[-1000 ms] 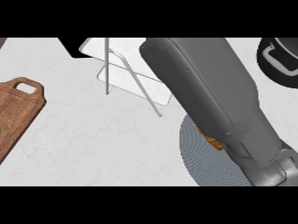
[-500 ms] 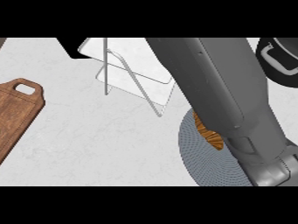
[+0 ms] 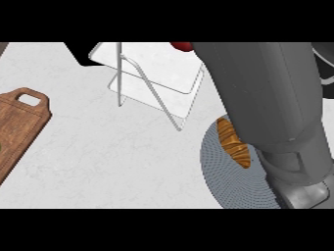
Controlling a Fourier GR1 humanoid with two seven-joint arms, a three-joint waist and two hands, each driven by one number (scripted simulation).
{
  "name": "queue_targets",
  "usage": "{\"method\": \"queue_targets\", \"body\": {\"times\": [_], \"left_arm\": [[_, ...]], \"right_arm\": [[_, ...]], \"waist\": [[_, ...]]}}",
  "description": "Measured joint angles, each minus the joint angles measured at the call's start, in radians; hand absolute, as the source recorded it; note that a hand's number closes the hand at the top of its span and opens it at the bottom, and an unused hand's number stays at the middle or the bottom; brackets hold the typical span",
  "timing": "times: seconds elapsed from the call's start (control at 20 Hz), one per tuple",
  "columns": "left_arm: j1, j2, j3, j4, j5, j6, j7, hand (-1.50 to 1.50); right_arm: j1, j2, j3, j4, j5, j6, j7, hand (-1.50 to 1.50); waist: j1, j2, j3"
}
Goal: Pick the tomato from the placemat and place it in the tiered shelf
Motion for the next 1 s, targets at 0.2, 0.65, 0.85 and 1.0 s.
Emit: {"method": "queue_targets", "body": {"times": [0.2,0.65,0.85,1.0], "left_arm": [[0.010,0.002,-0.003,-0.001,0.014,0.011,-0.005,0.00],[0.051,0.007,-0.011,0.001,0.043,0.041,-0.030,0.00],[0.066,0.004,-0.013,0.004,0.055,0.053,-0.045,0.00],[0.075,0.006,-0.015,0.003,0.068,0.058,-0.050,0.00]], "right_arm": [[-0.002,-0.007,-0.042,-0.020,0.039,-0.072,-0.009,-1.50],[0.021,-0.061,-0.146,-0.074,0.156,-0.156,0.002,-1.50],[0.037,-0.070,-0.198,-0.130,0.166,-0.167,0.009,-1.50],[0.050,-0.064,-0.223,-0.167,0.158,-0.160,0.013,-1.50]], "waist": [[-0.015,-0.004,0.000],[-0.066,-0.025,0.002],[-0.083,-0.035,0.003],[-0.095,-0.040,0.004]]}}
